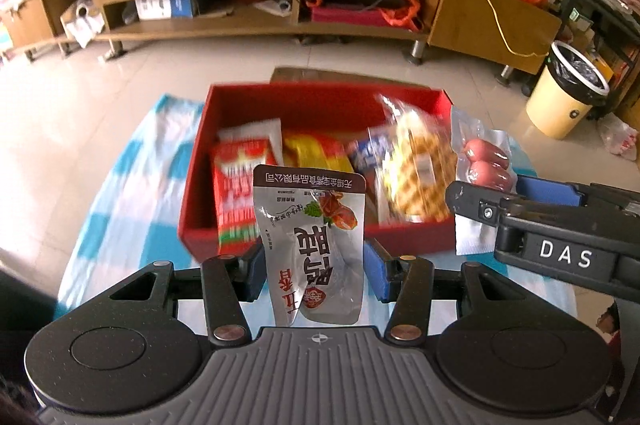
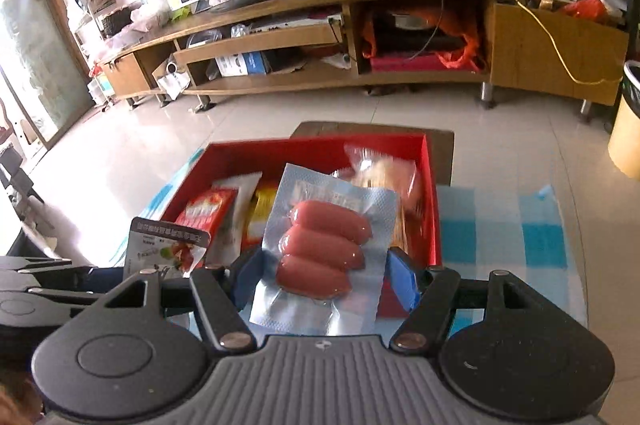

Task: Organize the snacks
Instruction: 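Lift and carry the jerky pouch and sausage pack over the red box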

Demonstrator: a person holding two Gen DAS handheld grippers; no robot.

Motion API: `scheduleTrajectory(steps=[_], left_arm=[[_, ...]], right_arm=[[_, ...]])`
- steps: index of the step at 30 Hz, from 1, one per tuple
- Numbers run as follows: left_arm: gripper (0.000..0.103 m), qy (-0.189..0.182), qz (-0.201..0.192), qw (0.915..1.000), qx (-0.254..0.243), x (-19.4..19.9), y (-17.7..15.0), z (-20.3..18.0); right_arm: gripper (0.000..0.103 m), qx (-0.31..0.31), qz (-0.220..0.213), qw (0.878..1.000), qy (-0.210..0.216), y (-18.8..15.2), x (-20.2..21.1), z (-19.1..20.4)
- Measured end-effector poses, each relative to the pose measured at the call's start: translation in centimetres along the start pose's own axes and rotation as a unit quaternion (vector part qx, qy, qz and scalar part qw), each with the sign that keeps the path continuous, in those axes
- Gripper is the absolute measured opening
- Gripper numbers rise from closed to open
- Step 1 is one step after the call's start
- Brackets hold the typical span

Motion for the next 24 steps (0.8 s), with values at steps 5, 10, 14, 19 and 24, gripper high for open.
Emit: scheduleTrajectory(steps=[5,10,14,19,24], left_arm=[[0.058,0.017,-0.009,0.9998,-0.006,-1.2,2.4,-0.1],[0.058,0.032,-0.009,0.9993,-0.014,-3.0,4.2,-0.4],[0.058,0.039,-0.005,0.9991,-0.015,-4.1,4.9,-0.5],[0.058,0.047,0.000,0.9988,-0.015,-4.9,5.1,-0.5],[0.058,0.047,0.000,0.9988,-0.010,-4.9,5.5,-0.4]], right_arm=[[0.064,0.006,-0.004,1.000,-0.006,1.8,-1.5,-0.4],[0.064,0.007,-0.006,1.000,-0.015,3.4,-2.9,-1.2],[0.064,0.005,-0.001,1.000,-0.022,3.8,-4.1,-1.7],[0.064,0.010,0.006,0.999,-0.033,4.0,-5.3,-2.1],[0.064,0.013,0.000,0.999,-0.034,4.4,-5.2,-1.9]])
Point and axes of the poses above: each gripper's, at about its wrist camera, not at the fingertips, and x roughly against the way its jaws point, z to its left, y to its top, the point moved 7 cm from there along -x, roughly the way its jaws point, and after that the axes turned 10 degrees about z, right-handed, at the moved point
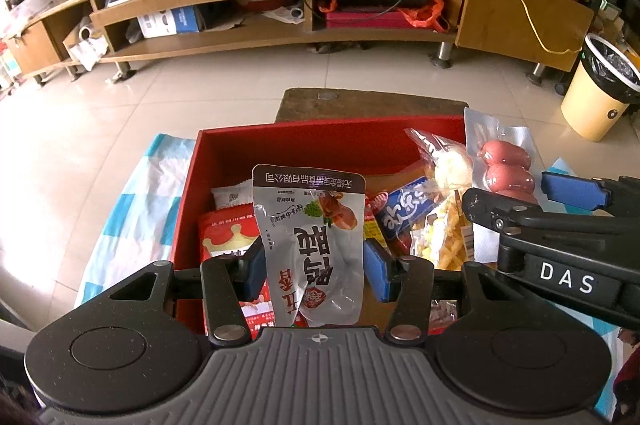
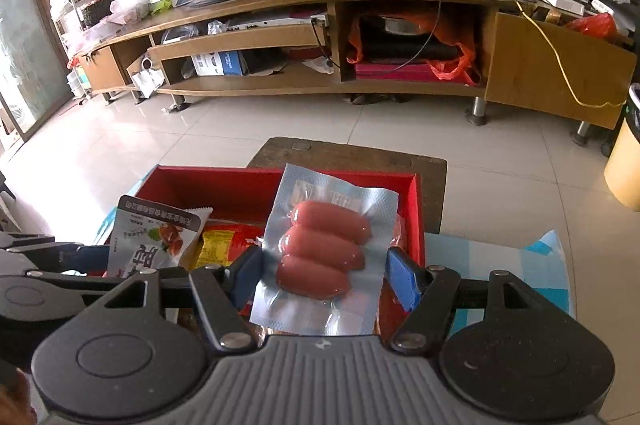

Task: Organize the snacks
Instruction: 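Lift and carry the jerky pouch and sausage pack over the red box, then lower both packs into the red box and open both tools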

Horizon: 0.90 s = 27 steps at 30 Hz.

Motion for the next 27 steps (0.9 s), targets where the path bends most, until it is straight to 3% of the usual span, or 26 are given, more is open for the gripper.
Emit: scheduleTrajectory(steps=[20,27], left_arm=[[0.059,0.004,0.017,0.9998,0.000,-1.6,0.4,-0.1],[0.070,0.011,0.016,0.9998,0.006,-1.5,0.4,0.1]], right_arm=[[0.067,-0.021,0.021,1.000,-0.003,0.2,-1.5,-0.5],[0.067,-0.032,0.015,0.999,-0.006,0.4,-1.3,-1.1]])
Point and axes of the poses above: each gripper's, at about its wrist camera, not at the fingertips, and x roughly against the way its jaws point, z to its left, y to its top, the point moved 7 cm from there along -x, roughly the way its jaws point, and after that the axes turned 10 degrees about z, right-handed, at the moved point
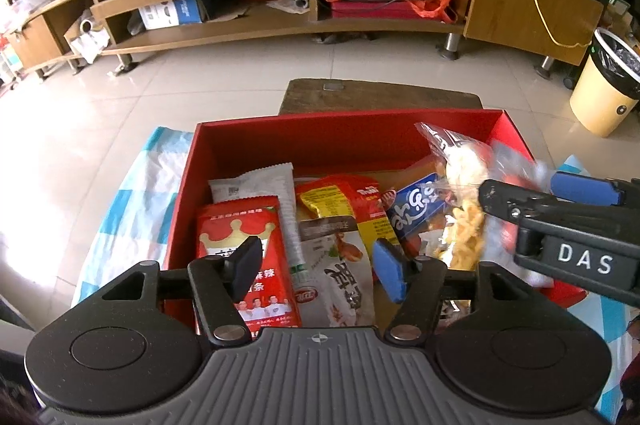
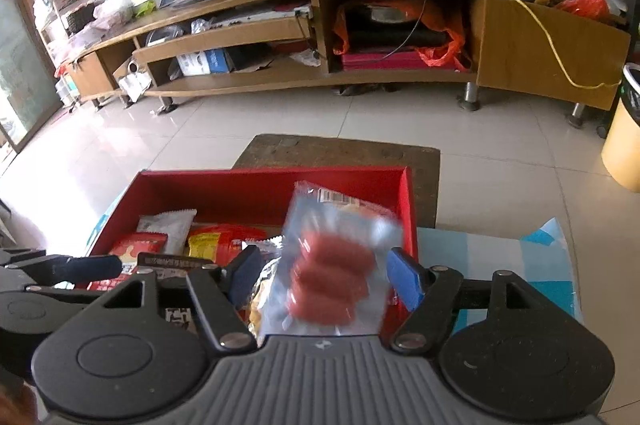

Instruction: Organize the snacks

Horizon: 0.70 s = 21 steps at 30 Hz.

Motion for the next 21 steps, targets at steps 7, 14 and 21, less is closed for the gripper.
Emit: scheduleTrajectory(steps=[7,14,21], left_arm=[[0.082,0.018,-0.011,0.9998,0.001,1.1,-0.5,0.5],[0.089,0.021,-0.026,0.9994,0.005,3.1,-1.6,1.1],[0.095,0.020,-0.039,0.9989,0.014,5.5,-4.2,2.0]], right_arm=[[0.067,-0.014,-0.003,1.000,-0.007,-0.4,0.8,-0.8],[0.069,-0.010,-0.018,1.000,0.000,-1.3,3.3,0.2],[0.069,-0.011,-0.028,1.000,0.004,-4.3,6.5,1.3]])
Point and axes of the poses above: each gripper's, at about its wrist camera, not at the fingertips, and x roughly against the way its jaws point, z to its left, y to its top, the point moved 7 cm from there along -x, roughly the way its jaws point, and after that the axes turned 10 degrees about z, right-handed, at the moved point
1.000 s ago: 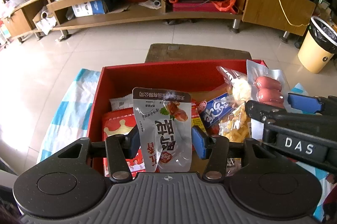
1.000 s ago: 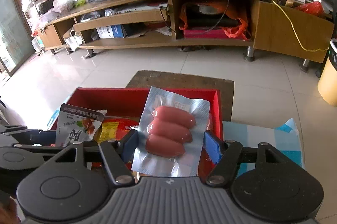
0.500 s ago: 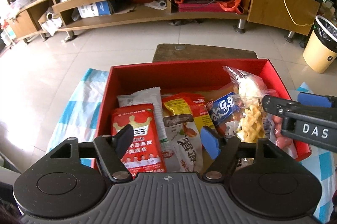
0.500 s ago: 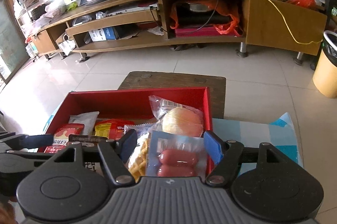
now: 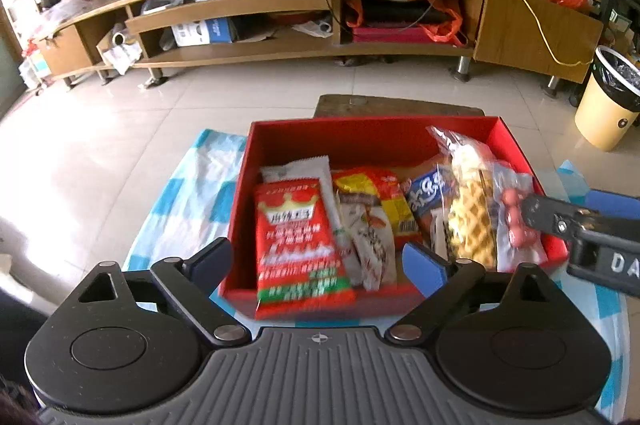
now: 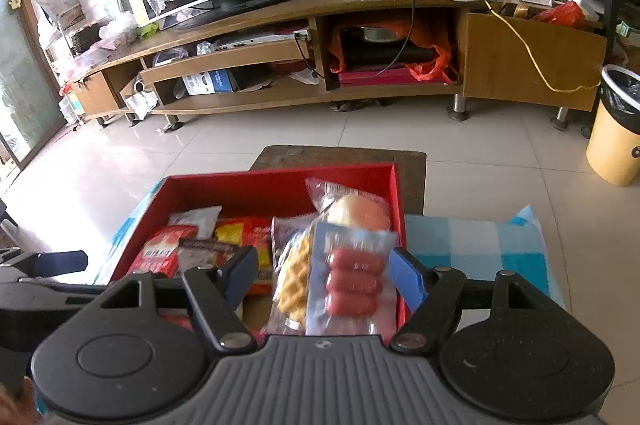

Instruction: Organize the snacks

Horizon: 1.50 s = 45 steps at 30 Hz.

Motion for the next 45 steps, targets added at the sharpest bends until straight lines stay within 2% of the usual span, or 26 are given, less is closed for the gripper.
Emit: scheduleTrajectory(steps=[11,24,29,45], left_arm=[[0.096,-0.014,-0.001,0.9996,0.026,3.7,-5.9,1.8],[0.098,-0.002,-0.001,0.9992,0.039,6.8,-11.9,3.4],[0.098,0.003,-0.004,0.9990,0.045,7.4,-13.1,4.0],[0.099,0.006,-0.015,0.9997,0.020,8.6,-14.9,2.9]], right_arm=[[0.072,0.009,-0.016,1.000,-0.009,-5.8,4.7,2.2],[0.073,0.019,-0.017,0.999,0.021,-11.3,8.1,4.6],[0.073,0.018,-0.021,0.999,0.024,-12.3,8.9,5.0],[0.073,0.028,-0.029,0.999,0.013,-13.8,10.2,4.6]])
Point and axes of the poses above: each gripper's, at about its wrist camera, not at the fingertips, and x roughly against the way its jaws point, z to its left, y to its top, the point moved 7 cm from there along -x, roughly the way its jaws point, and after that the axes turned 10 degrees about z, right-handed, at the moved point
